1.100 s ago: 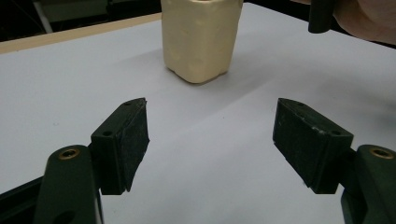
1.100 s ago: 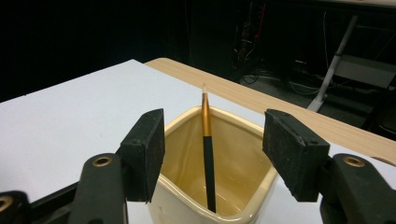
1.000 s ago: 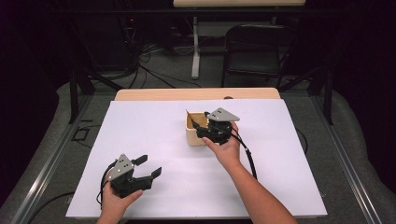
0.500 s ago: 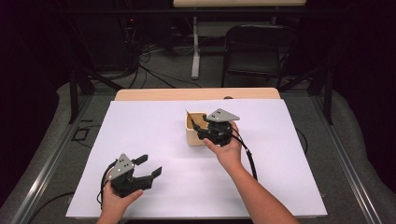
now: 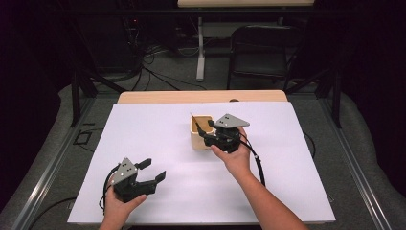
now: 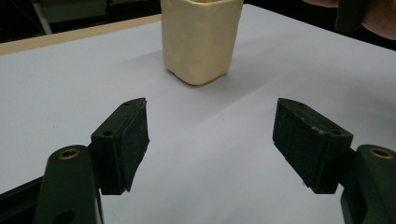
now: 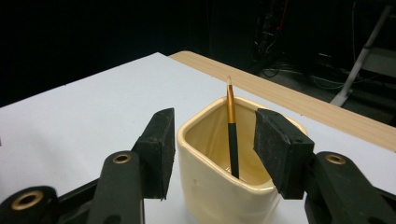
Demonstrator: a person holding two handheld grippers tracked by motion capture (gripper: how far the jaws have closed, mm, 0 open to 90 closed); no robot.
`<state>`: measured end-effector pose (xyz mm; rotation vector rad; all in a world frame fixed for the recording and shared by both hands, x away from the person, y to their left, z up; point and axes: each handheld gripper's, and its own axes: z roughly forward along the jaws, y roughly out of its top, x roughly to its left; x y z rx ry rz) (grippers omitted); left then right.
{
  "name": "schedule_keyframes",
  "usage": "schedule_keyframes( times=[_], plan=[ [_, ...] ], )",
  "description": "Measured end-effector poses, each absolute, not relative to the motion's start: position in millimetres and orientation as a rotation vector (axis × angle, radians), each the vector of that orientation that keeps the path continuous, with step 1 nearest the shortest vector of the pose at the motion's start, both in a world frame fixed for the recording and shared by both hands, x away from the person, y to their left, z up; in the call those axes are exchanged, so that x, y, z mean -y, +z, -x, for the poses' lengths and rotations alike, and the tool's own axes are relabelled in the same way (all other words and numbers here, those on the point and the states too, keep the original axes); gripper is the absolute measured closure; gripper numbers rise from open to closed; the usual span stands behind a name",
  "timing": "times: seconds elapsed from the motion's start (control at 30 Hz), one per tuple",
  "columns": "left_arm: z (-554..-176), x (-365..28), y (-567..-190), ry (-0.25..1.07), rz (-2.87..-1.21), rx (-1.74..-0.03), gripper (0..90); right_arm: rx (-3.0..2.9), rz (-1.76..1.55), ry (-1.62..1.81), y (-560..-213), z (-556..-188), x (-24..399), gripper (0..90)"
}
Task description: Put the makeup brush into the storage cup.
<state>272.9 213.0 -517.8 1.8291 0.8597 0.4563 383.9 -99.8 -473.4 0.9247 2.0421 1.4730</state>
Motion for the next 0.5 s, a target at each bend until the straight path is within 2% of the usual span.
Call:
schedule_keyframes(
  times=[0.5],
  plan=[
    [-272.7,-212.9,-517.8,0.46,-1.83,-0.86,27.2,-2.09,-0.848,1.492,-467.9,-368.7,102.2,26.5]
  ],
)
